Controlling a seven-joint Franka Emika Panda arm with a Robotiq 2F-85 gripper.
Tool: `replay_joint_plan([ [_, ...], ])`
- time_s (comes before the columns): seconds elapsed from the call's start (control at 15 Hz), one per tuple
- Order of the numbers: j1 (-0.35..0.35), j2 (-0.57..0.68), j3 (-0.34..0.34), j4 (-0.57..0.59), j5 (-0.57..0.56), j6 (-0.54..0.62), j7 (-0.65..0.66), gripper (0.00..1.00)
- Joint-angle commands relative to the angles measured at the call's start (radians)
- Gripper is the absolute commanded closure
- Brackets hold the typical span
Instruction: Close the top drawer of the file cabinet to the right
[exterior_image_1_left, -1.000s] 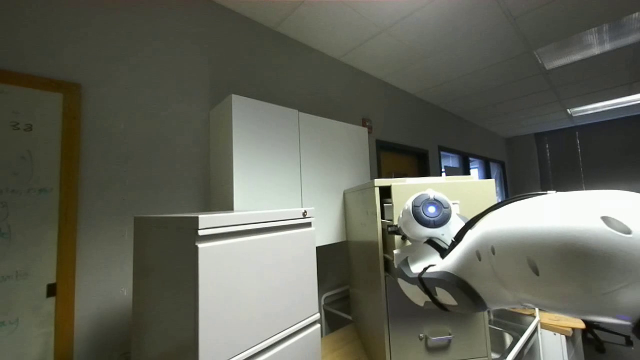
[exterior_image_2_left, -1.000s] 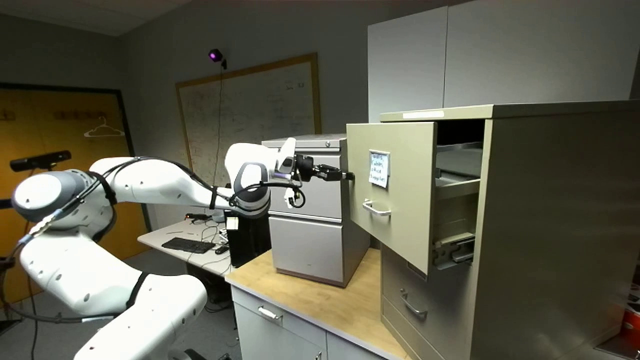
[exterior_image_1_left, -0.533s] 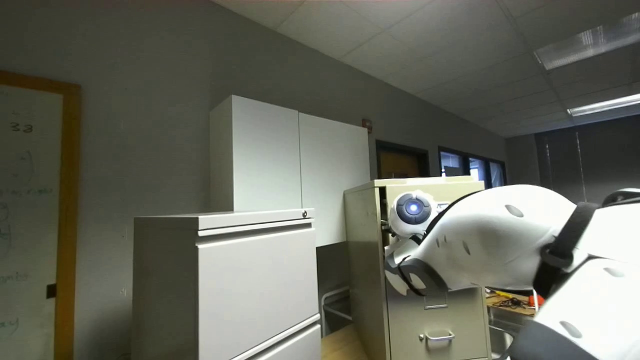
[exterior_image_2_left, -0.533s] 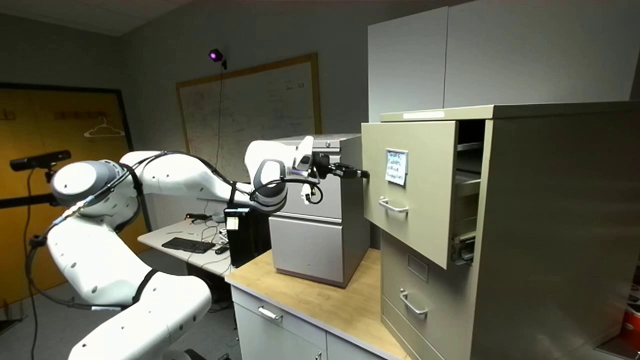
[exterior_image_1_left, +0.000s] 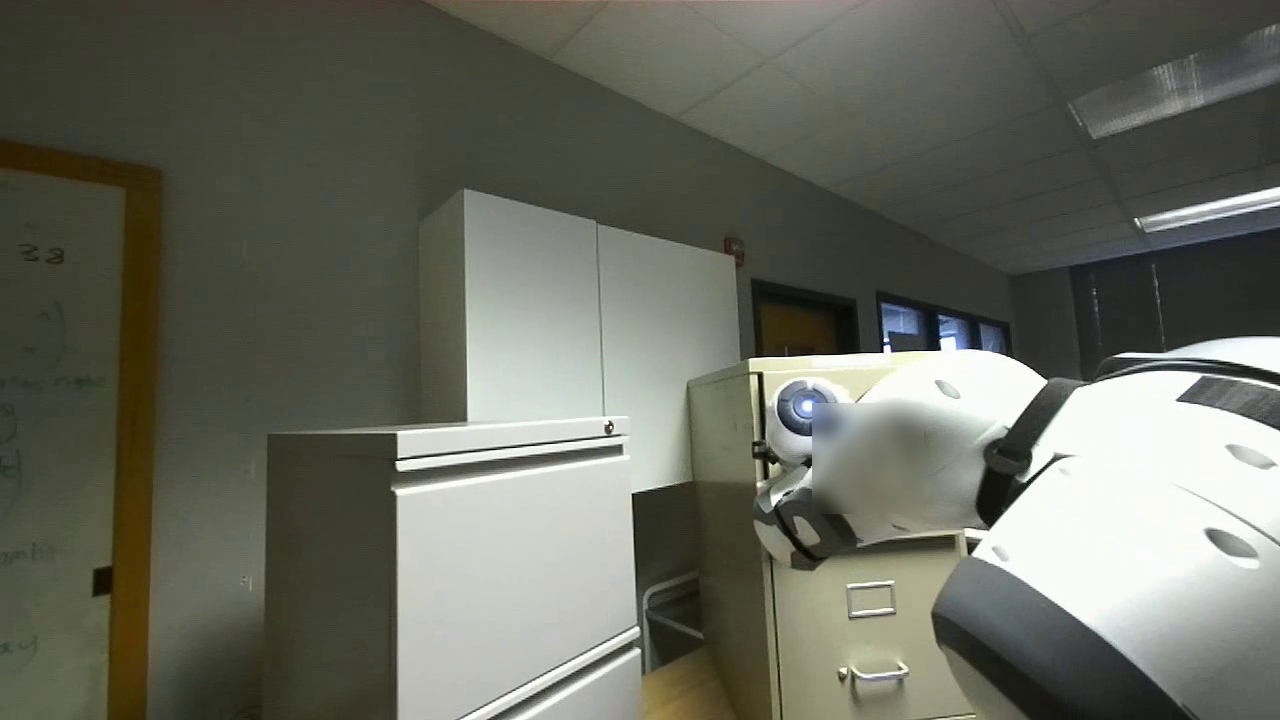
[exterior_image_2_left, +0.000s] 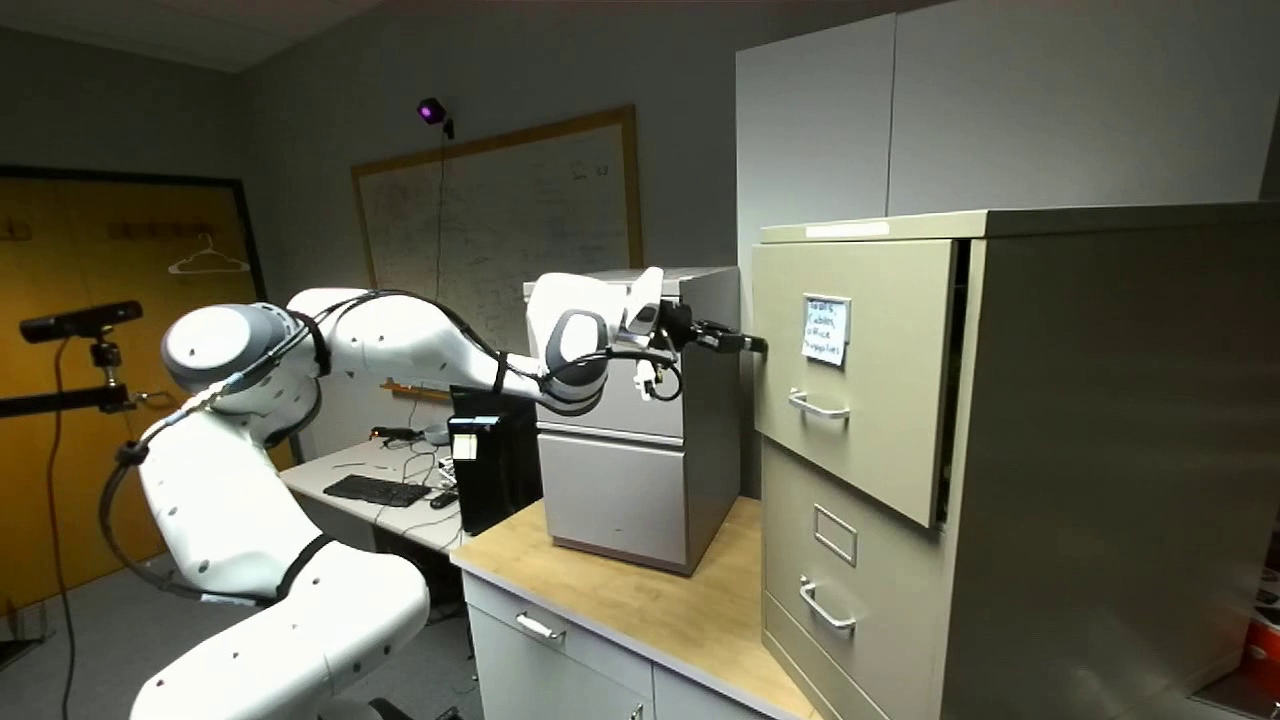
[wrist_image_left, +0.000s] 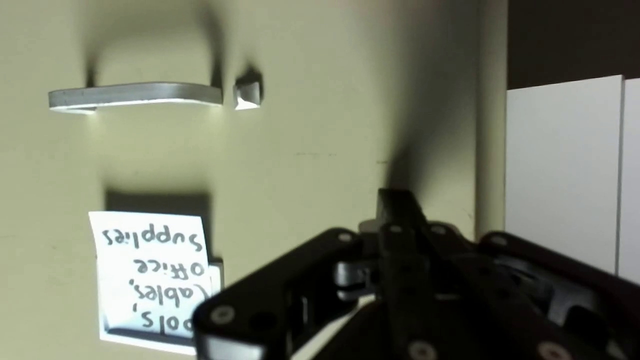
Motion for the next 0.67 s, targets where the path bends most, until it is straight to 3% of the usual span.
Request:
replay_joint_plan([
  [0.0, -0.122, 0.161, 0.121, 0.117, 0.002, -0.014, -0.029, 1.0],
  [0.27, -0.198, 0.21, 0.197, 0.157, 0.002, -0.026, -0.033, 1.0],
  [0.6, -0.182, 0.217, 0.191, 0.145, -0.001, -0.01, -0.043, 1.0],
])
